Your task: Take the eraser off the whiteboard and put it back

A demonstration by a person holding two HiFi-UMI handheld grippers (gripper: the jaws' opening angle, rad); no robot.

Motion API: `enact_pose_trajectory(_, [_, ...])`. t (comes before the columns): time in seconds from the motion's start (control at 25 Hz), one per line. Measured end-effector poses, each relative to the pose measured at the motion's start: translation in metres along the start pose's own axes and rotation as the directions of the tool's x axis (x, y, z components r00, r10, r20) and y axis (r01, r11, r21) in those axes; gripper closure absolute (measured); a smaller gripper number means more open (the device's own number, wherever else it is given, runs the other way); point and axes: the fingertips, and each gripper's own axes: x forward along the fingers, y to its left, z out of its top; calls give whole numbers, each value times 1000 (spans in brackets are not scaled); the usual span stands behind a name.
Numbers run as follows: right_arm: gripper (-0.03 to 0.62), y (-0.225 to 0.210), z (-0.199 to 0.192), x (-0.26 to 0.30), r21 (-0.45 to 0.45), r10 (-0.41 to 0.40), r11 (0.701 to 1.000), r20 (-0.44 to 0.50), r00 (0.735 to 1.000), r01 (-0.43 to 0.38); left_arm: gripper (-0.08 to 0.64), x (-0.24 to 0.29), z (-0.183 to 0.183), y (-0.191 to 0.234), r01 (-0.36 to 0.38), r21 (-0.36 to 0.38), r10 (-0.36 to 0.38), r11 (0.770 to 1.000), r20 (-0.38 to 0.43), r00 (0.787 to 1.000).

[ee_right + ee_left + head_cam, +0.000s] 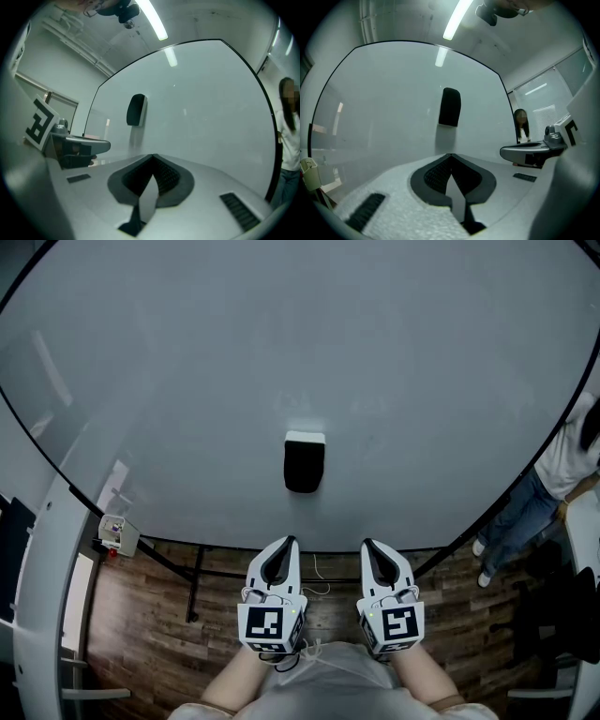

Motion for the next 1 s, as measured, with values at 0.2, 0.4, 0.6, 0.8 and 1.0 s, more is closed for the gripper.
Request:
enact_pose_trajectory(0.2, [566, 3, 4, -1, -10, 11, 1000, 9, 1000, -11, 544, 0, 7, 1, 2, -3, -2, 1000, 3, 1000])
enact_pose_trajectory(0.4, [566, 1, 5, -2, -7, 1, 1000, 2, 1000, 0, 543, -3, 4, 0, 22, -8, -22, 1000, 5, 1000])
enact_pose_trajectory(0.6, [566, 5, 3, -2, -5, 22, 1000, 24, 999, -22, 543, -3, 9, 0, 17, -16, -17, 1000, -10, 1000])
enact_pose_trajectory(0.8, [566, 6, 4, -2, -7, 17, 1000, 18, 1000, -17, 543, -3, 4, -1, 38, -11, -38, 999, -5, 999])
enact_pose_trajectory(1.0, [566, 8, 0, -1, -7, 24, 1000, 19, 1000, -24, 543, -3, 1, 1, 40, -21, -40, 999, -2, 999])
